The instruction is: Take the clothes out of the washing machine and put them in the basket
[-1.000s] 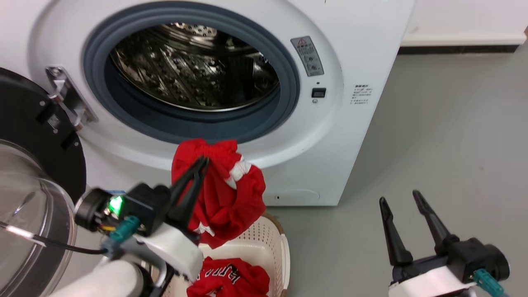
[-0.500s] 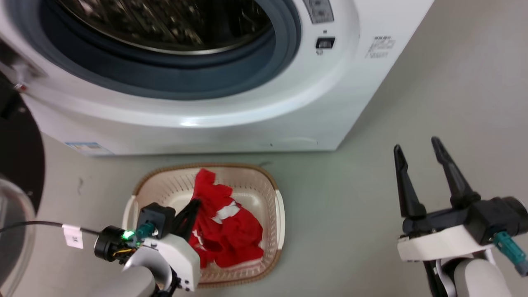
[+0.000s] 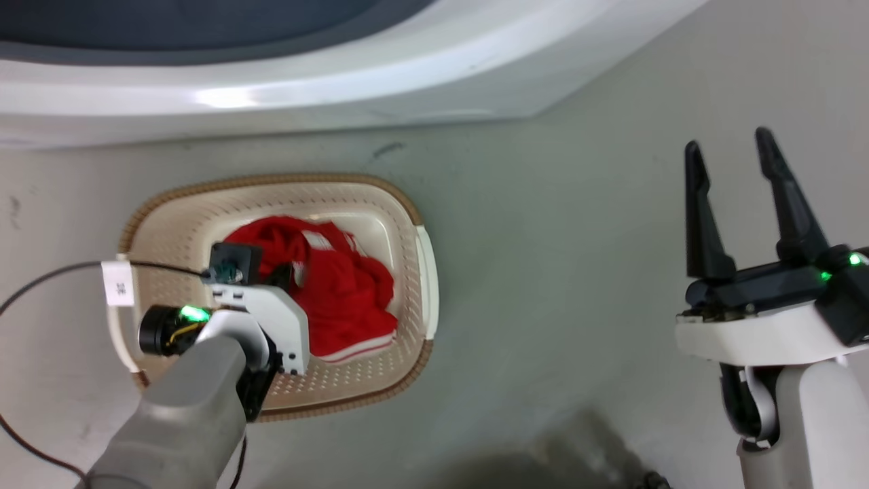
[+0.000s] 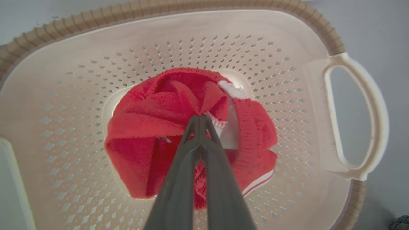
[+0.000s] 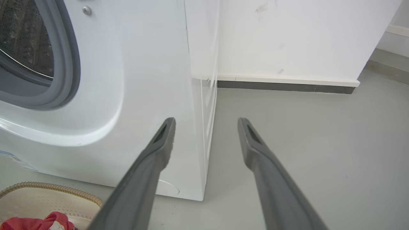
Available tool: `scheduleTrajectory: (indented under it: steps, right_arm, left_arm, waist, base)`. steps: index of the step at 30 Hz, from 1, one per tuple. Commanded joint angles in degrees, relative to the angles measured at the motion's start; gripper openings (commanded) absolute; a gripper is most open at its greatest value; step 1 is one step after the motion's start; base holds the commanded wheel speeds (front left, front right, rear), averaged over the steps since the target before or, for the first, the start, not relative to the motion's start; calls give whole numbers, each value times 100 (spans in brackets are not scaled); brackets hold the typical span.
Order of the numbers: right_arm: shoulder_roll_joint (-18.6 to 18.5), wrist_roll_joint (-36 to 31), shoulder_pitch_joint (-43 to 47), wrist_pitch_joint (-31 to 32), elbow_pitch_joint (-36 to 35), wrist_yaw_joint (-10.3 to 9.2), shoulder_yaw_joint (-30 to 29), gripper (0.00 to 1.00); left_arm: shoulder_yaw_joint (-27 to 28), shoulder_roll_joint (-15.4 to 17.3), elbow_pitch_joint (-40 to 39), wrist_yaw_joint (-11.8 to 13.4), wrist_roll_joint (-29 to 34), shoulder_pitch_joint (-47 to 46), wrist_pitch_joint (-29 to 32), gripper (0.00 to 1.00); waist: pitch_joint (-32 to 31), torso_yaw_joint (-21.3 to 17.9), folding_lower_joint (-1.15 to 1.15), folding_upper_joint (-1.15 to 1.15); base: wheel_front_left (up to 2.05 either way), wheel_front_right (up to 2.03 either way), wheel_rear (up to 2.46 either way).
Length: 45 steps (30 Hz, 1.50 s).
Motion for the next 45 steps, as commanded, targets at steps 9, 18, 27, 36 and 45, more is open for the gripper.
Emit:
scheduleTrajectory:
  steps: [9,18,27,36,45]
  right_arm:
    - [9,183,-264,-13,-117,-4,-111,100]
    - [8,231,-220,-13,11,-4,-86,100]
    - [7,77,134,-13,200,-4,5,100]
    - [3,-87,532,-13,387,-4,90,100]
    - [4,-185,897,-13,499,-4,-12,100]
  left_arm:
    - [-69,-345,1124,-379,-5,-624,268,0]
    - [-188,-402,1397,-451,49,-567,255,100]
    - [-139,-491,1296,-254,220,-259,-288,100]
    - [758,-263,-205,288,867,509,-305,100]
    - [2379,-185,-2360,930,2251,1795,-293,100]
  waist:
    - [833,-337,-1,0]
    - [566,-363,-1,0]
    - [-381,-139,-1,0]
    - [-1312,118,-1,0]
    - [-2064,372,-1,0]
  base:
    - [0,0,0]
    - [0,0,0]
    - [0,0,0]
    - [0,0,0]
    - [0,0,0]
